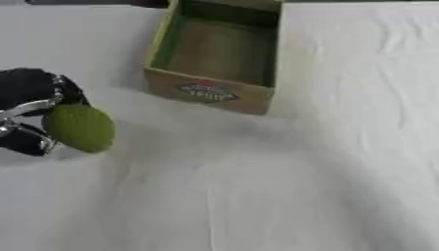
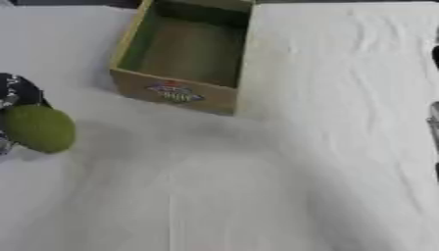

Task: Pick up objects on the table and place them in the box.

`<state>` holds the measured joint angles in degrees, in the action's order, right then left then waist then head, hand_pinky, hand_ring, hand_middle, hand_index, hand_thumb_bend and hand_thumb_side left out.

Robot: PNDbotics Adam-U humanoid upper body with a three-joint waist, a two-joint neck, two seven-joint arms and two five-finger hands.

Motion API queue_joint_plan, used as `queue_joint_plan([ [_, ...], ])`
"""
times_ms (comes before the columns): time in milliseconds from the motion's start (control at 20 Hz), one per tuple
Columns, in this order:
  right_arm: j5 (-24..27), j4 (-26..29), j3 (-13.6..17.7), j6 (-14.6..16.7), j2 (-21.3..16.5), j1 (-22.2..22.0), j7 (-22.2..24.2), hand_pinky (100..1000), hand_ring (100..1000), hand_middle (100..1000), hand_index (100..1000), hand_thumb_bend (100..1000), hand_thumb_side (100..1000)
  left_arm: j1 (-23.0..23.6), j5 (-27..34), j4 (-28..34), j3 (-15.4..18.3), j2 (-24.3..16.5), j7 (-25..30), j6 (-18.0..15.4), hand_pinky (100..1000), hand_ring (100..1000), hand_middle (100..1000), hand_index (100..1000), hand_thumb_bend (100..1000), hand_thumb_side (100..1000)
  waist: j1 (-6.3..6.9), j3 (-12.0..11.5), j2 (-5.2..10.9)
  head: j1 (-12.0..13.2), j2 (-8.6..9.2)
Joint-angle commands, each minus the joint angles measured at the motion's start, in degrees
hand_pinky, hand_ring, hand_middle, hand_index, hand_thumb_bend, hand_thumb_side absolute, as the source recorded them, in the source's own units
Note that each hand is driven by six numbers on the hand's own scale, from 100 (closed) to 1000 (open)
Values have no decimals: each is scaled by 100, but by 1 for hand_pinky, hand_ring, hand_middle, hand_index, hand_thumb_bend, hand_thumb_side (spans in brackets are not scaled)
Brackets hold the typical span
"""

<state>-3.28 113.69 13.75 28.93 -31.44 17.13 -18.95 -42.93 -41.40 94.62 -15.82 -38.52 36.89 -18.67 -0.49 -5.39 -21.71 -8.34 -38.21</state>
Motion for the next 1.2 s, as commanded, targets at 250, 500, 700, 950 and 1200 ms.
queue_joint_plan([
  [250, 51, 90, 71, 18, -149, 72, -36, 790, 707, 496, 752, 100, 470, -377, -12, 258, 168, -96, -253, 213, 561, 577, 468, 671, 100, 167, 4, 12, 152, -16, 50],
  [500, 71, 90, 111, 35, -173, 124, -94, 786, 702, 498, 750, 100, 466, -629, -10, 152, 225, 140, -438, 389, 518, 543, 436, 628, 100, 192, -4, 46, 168, 16, 65],
  [700, 134, 90, 118, 90, -216, 294, -153, 777, 691, 504, 746, 100, 403, -979, -274, -306, 425, 552, -645, 573, 506, 533, 430, 623, 100, 209, -36, 127, 167, 111, 72],
  [950, 241, 90, 82, 142, -248, 469, -138, 776, 689, 506, 746, 100, 390, -1203, -713, -837, 540, 776, -1073, 586, 507, 533, 430, 623, 100, 200, -54, 207, 151, 189, 95],
  [1200, 280, 90, 67, 171, -237, 520, -114, 777, 695, 518, 746, 100, 322, -1261, -988, -1031, 556, 872, -1354, 496, 497, 521, 420, 618, 100, 174, -91, 253, 148, 282, 125],
])
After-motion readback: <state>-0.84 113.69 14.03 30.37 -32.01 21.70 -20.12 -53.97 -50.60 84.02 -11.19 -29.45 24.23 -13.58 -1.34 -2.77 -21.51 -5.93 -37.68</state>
